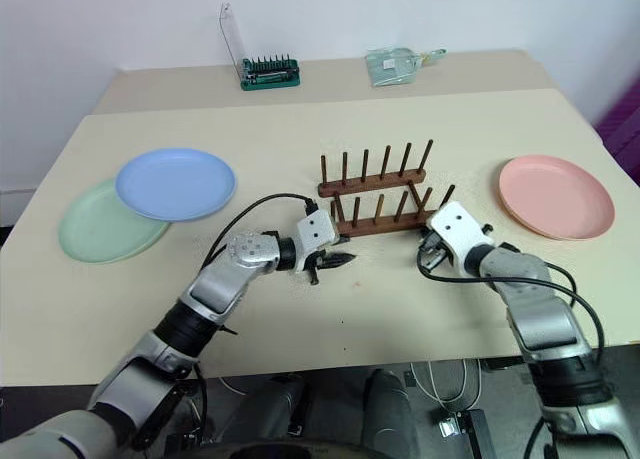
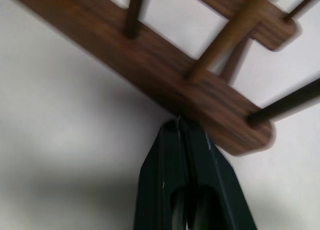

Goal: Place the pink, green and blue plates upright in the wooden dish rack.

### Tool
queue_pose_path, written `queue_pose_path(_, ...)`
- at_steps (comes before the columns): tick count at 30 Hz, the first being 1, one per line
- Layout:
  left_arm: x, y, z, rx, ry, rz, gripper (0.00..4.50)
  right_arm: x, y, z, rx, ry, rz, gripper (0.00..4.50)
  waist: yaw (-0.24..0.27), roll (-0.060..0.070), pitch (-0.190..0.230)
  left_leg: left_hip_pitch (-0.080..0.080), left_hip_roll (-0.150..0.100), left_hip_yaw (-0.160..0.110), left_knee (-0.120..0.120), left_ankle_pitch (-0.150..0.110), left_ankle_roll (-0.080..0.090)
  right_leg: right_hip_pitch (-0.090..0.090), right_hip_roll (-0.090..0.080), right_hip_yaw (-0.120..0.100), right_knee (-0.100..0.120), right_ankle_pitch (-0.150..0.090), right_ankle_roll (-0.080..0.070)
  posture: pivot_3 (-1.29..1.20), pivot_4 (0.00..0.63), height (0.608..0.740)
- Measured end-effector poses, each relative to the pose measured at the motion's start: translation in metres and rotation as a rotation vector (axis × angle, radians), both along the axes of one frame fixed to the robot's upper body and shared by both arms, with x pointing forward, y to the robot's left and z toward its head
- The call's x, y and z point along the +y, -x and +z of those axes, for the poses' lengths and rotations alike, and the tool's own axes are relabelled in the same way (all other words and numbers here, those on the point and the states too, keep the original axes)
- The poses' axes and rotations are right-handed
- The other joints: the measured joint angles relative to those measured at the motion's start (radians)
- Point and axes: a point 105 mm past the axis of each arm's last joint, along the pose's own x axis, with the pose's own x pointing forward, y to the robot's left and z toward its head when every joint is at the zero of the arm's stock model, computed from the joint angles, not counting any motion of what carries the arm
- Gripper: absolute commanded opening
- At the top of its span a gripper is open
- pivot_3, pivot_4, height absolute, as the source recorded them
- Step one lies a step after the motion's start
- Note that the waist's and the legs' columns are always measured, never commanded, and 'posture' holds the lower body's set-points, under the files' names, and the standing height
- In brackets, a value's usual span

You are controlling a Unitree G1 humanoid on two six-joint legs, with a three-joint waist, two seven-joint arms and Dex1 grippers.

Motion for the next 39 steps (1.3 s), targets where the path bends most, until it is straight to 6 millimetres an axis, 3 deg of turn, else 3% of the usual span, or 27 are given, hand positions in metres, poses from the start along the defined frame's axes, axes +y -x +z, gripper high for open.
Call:
queue_pose_path(7, 0.003, -0.017, 0.003, -0.054, 0.004, 0.089, 1.68, -0.002, -0.016, 0.002, -0.046, 0.028, -0.009, 0.0, -0.001, 0.0, -0.001, 0.0, 0.0, 0.0, 0.0, 0.001, -0.002, 0.0, 0.0, 0.0, 0.0, 0.0, 0.0, 0.0, 0.15, 0.738)
queue_pose_path(13, 0.005, -0.024, 0.005, -0.069, 0.006, 0.117, 1.68, -0.006, -0.01, 0.001, -0.054, 0.025, -0.016, 0.0, -0.001, 0.001, -0.001, 0.0, 0.0, 0.0, 0.0, 0.001, -0.002, -0.001, 0.0, 0.0, 0.0, 0.0, 0.0, 0.0, 0.15, 0.738)
queue_pose_path(16, 0.008, -0.026, 0.005, -0.075, 0.005, 0.129, 1.63, -0.015, -0.001, 0.004, -0.045, 0.011, -0.032, 0.79, -0.001, 0.001, -0.001, 0.0, 0.0, 0.0, 0.0, 0.001, -0.002, -0.001, 0.0, 0.0, 0.0, 0.0, 0.0, 0.0, 0.15, 0.738)
queue_pose_path(18, 0.008, -0.026, 0.006, -0.082, 0.006, 0.128, 1.63, -0.029, 0.007, 0.01, -0.05, 0.016, -0.063, 1.69, -0.001, 0.001, -0.001, -0.001, 0.0, 0.0, 0.0, 0.001, -0.001, -0.001, 0.0, 0.0, 0.0, 0.0, 0.0, 0.0, 0.15, 0.738)
queue_pose_path(21, 0.012, -0.015, 0.008, -0.058, 0.029, 0.079, 1.63, -0.07, 0.019, 0.034, -0.088, 0.127, -0.16, 3.1, -0.003, 0.003, -0.001, -0.002, 0.0, 0.001, -0.001, 0.001, -0.001, -0.004, 0.0, 0.0, 0.001, 0.0, 0.0, 0.0, 0.15, 0.738)
queue_pose_path(22, 0.016, -0.005, 0.006, -0.026, 0.058, 0.043, 1.63, -0.091, 0.025, 0.042, -0.092, 0.187, -0.211, 3.1, -0.003, 0.003, -0.001, -0.002, 0.0, 0.001, -0.002, 0.001, -0.001, -0.005, 0.0, 0.001, 0.001, 0.0, 0.0, 0.0, 0.15, 0.738)
queue_pose_path(24, 0.016, 0.013, 0.006, 0.015, 0.096, -0.039, 1.63, -0.112, 0.032, 0.052, -0.092, 0.245, -0.261, 3.1, -0.004, 0.003, -0.001, -0.003, 0.001, 0.002, -0.002, 0.001, -0.001, -0.006, 0.001, 0.001, 0.001, 0.0, -0.001, 0.0, 0.15, 0.738)
queue_pose_path(28, 0.004, 0.03, 0.029, 0.012, 0.165, -0.149, 1.63, -0.119, 0.025, 0.042, -0.07, 0.254, -0.267, 3.1, -0.002, 0.002, 0.0, -0.003, 0.0, 0.004, -0.001, 0.0, 0.0, -0.004, -0.001, 0.002, 0.0, 0.0, 0.0, 0.0, 0.15, 0.738)
queue_pose_path(32, 0.002, 0.031, 0.037, 0.024, 0.187, -0.16, 1.63, -0.135, 0.006, 0.032, -0.048, 0.288, -0.31, 3.1, -0.004, 0.002, 0.0, -0.002, 0.001, 0.005, -0.001, 0.0, 0.0, -0.004, 0.0, 0.002, 0.0, 0.0, -0.001, 0.0, 0.15, 0.738)
queue_pose_path(35, 0.004, 0.032, 0.039, 0.024, 0.185, -0.158, 1.63, -0.14, -0.002, 0.026, -0.036, 0.312, -0.304, 2.22, -0.004, 0.002, 0.0, -0.002, 0.001, 0.005, -0.001, 0.0, 0.0, -0.005, 0.0, 0.002, 0.001, 0.0, -0.001, 0.0, 0.15, 0.738)
queue_pose_path(39, 0.009, 0.032, 0.04, 0.013, 0.17, -0.146, 1.63, -0.143, -0.007, 0.02, -0.023, 0.319, -0.297, 0.21, -0.003, 0.003, 0.0, -0.003, 0.001, 0.005, -0.002, 0.0, 0.0, -0.005, 0.0, 0.003, 0.0, 0.0, -0.001, 0.0, 0.15, 0.738)
